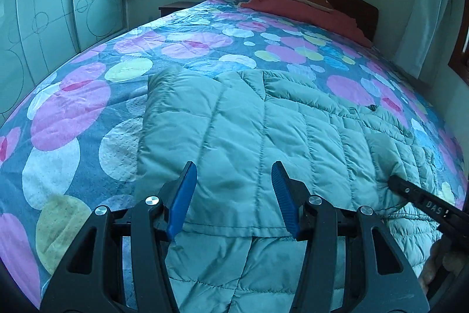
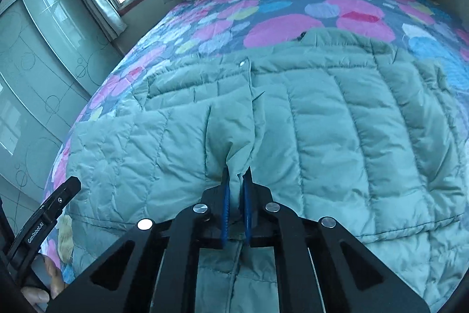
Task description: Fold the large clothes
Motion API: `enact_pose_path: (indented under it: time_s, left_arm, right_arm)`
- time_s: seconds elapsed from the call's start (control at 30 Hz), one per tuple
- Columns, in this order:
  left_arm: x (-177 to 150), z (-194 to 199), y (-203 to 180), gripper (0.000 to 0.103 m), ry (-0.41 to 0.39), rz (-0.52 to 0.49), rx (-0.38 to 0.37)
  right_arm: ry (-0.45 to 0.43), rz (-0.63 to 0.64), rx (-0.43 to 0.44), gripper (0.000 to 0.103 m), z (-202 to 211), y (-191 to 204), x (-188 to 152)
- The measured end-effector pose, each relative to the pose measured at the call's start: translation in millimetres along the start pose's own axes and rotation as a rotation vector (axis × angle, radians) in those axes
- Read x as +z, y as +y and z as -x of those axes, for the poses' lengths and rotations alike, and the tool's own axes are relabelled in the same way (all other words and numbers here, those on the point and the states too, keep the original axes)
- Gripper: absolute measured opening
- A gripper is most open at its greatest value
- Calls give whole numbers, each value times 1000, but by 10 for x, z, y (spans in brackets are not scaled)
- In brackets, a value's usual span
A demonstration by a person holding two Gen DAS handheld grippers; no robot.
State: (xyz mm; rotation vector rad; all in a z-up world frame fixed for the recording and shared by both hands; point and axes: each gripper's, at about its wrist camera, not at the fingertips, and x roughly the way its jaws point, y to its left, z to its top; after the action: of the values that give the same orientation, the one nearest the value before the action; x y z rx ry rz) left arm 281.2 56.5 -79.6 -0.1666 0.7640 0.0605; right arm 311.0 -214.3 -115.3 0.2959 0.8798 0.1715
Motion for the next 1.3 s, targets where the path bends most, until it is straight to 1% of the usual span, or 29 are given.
enact_pose_path:
  time_s: [0.1,0.2,0.3,0.4,0.43,0.5,0.57,0.6,0.63,0.67,0.7,0.73,0.8,0.83,0.9,0.97,1.03,1.07,1.1,1.2,1.3]
  left_arm:
    - [56,6,20,53,-15,6,-15]
    - [108,-62,1,55,-13,3,-13]
    - [120,-176,-63,55,6,-6,-12]
    - [97,-311,-151,55,33,-44,8]
    - [84,-351,-168,55,46,-52,13]
    - [71,-411,-182,55,68,-61,18]
    - [93,-408,-168,55,62,-65,16]
    - [120,-396,-158,55,50,-67,16]
    - [153,-394,-151,55,37,-68,19]
    - [197,-408,-145,55,29,-69,24]
    - [248,-432,-141,55,28,-67,26]
    - [303,-466,-145,55,30,-62,24]
    - [391,-548,-171,55,30,-56,1]
    - [420,-612,-196,55,35,-66,3]
    - [438,-785,-245,55,65,-101,47]
    - [399,-986,-260,55,107,-138,119]
    - [342,-1110,-250,60,121,-161,134]
    - [324,-1135,-253,60,119,-169,135]
    - [315,-1135,-255,60,116,-173,137]
    - [324,-1021,-230,59,117,-155,129]
    - [290,-774,-161,59,88,-98,81]
  right_arm:
    - [-76,-12,-45,7,304,-230,95]
    - [-104,-27,-122,7,488,-554,177]
    - [-93,-51,-205,7,505,-901,195]
    - [-52,-85,-225,7,433,-1153,167]
    - [-39,-87,-229,9,405,-1193,145]
    - [-19,-81,-249,18,373,-1224,113]
    - [-27,-80,-285,38,424,-1205,113]
    - [-58,-76,-310,44,499,-1171,123]
    - [-108,-70,-336,53,591,-1125,141]
    - [-156,-62,-352,56,667,-1084,177]
    - [-186,-45,-354,56,705,-1023,218]
    - [-193,-26,-340,56,692,-966,268]
    - [-167,-3,-288,56,547,-895,383]
    - [-148,-2,-252,56,441,-871,430]
    - [-117,15,-235,56,209,-825,492]
    - [-67,31,-262,56,-38,-825,516]
    - [11,33,-277,57,-293,-889,492]
    - [25,31,-268,57,-368,-923,463]
    - [11,40,-266,58,-382,-927,446]
    - [17,59,-289,58,-300,-869,448]
    - [-14,42,-291,58,-47,-834,384]
